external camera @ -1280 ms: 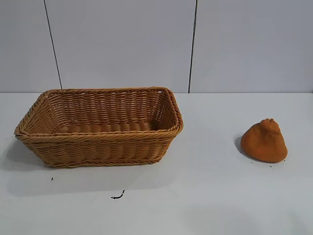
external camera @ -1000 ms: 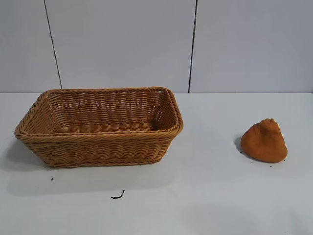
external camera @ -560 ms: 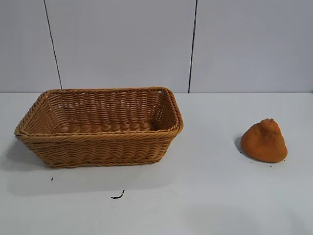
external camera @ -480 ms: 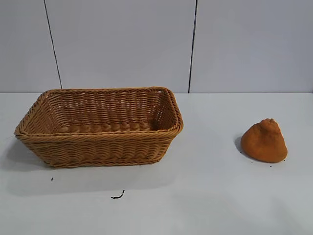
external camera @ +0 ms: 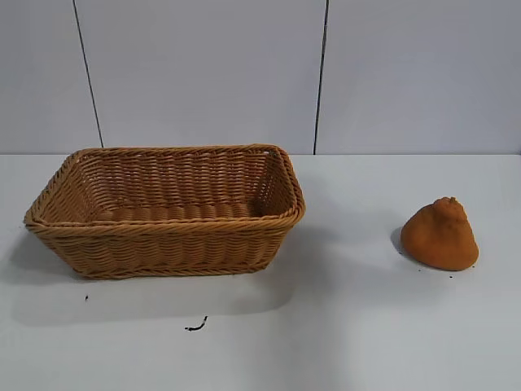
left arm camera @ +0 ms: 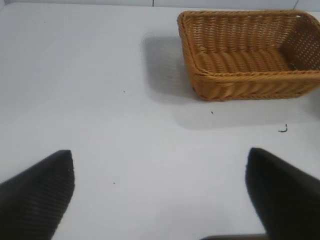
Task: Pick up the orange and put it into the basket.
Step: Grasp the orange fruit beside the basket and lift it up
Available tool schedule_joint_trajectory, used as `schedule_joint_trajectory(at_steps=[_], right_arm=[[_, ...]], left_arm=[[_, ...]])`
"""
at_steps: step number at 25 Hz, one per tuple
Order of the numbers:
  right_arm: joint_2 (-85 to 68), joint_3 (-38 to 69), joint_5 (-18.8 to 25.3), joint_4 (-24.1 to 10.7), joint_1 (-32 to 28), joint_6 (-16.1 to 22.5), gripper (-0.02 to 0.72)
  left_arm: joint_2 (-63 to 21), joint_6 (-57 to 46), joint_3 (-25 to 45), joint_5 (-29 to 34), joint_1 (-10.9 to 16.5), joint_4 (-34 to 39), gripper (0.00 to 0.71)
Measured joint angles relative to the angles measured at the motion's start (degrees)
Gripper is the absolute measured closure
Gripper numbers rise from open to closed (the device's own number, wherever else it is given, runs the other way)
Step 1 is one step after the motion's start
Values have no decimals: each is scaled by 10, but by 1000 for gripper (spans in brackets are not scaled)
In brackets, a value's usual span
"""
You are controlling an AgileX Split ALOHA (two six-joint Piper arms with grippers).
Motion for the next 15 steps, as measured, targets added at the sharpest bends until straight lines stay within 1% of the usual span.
schedule_joint_trajectory(at_steps=[2,5,8,11,12,13,15], right_arm=[[52,-33,12,10,0,-4,96],[117,-71,23,13,0,-5,96],[170,-87,35,20,0,-5,96],[220,-88,37,29,0,-6,96],[294,-88,13,32,0,-6,96],[306,-88,-4,32,0,-6,96],[316,-89,-14,33,0,-6,96]], left_arm=[[0,0,0,0,0,0,44],[0,0,0,0,0,0,44],[0,0,0,0,0,0,44],[0,0,0,0,0,0,44],[0,0,0,0,0,0,44],[0,0,0,0,0,0,44],[0,0,0,0,0,0,44]])
